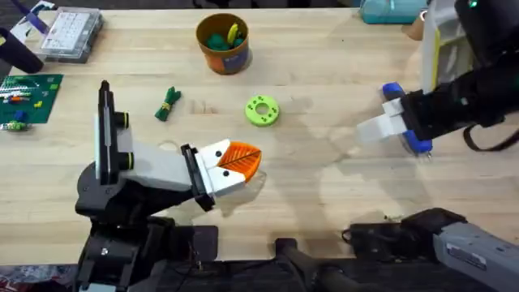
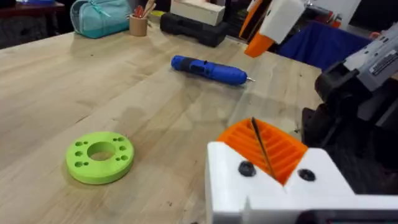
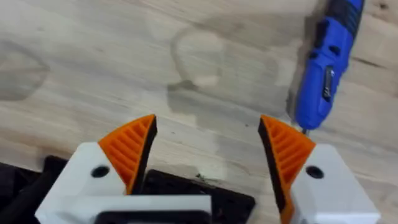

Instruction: Pick up the gripper from the table and insert it into the empty holder that is missing its gripper. Then pick up a screw, insert it into the mounting hole, and use the screwdriver to tighten it. Finally, clean up the table by picking up the vegetable and placing it into the bucket.

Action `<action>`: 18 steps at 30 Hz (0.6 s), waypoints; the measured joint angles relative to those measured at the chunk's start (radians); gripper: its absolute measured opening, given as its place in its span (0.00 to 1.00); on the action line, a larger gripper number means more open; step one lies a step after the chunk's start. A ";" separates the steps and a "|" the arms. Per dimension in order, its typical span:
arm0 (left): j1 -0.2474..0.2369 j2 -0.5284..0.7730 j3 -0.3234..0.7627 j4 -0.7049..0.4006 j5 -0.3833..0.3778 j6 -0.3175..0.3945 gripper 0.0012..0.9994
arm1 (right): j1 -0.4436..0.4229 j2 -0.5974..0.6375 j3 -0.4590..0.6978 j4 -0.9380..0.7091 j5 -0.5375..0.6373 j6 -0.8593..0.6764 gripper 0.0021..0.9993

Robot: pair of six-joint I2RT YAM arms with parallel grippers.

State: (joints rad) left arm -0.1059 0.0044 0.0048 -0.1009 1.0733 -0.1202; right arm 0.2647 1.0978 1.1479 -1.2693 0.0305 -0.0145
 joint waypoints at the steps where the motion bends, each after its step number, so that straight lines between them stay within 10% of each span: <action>1: 0.000 0.000 0.000 0.000 0.000 0.000 0.01 | -0.036 0.010 -0.007 0.004 0.000 -0.017 1.00; 9: 0.000 0.000 0.000 0.000 0.000 0.000 0.01 | -0.325 0.085 -0.014 0.098 0.006 -0.159 1.00; 18: 0.000 0.000 0.000 0.000 0.000 0.000 0.01 | -0.451 0.162 -0.014 0.222 0.006 -0.324 1.00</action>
State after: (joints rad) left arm -0.1059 0.0044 0.0048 -0.1009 1.0731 -0.1200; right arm -0.1862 1.2594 1.1336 -1.0470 0.0368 -0.3381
